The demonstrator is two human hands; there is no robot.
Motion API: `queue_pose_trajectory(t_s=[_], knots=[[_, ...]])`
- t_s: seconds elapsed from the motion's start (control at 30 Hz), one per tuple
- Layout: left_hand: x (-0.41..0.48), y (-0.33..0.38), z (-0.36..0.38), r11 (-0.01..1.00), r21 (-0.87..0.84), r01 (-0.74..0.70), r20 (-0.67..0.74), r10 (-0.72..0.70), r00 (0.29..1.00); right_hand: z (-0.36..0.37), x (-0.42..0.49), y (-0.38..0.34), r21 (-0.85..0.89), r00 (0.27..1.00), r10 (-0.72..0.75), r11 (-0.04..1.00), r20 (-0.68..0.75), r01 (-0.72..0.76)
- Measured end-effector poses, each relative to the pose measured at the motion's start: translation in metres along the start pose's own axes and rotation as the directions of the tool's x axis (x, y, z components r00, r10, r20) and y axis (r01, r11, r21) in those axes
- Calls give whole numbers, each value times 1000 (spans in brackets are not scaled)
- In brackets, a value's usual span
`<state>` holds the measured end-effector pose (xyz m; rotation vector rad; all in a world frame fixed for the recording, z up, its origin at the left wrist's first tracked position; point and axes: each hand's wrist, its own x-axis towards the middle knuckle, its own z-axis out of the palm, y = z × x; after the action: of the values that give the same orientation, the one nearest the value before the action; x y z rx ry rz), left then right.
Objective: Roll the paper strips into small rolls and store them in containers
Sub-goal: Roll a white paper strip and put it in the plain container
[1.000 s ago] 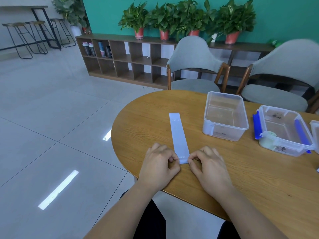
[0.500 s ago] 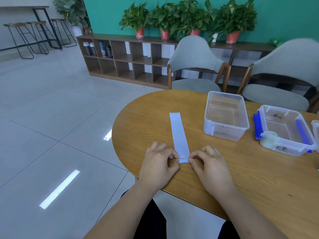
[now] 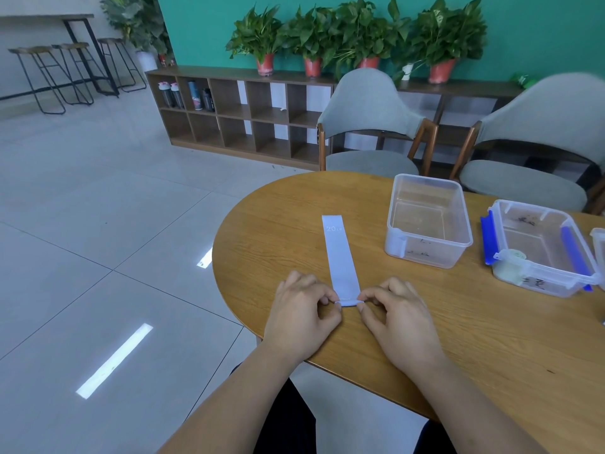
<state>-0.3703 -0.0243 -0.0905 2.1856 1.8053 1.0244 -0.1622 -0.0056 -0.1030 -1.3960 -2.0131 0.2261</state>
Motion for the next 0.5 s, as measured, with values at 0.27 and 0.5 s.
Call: queue_pose_trajectory(t_s=[0.27, 0.5], knots=[[0, 0, 1, 1000, -9, 15, -4, -15, 1000, 1, 1, 0, 19, 1000, 24, 1000, 12, -24], [0, -1, 0, 1000, -14, -15, -8, 15, 1000, -1, 0, 0, 60, 1000, 22, 998, -12, -21]])
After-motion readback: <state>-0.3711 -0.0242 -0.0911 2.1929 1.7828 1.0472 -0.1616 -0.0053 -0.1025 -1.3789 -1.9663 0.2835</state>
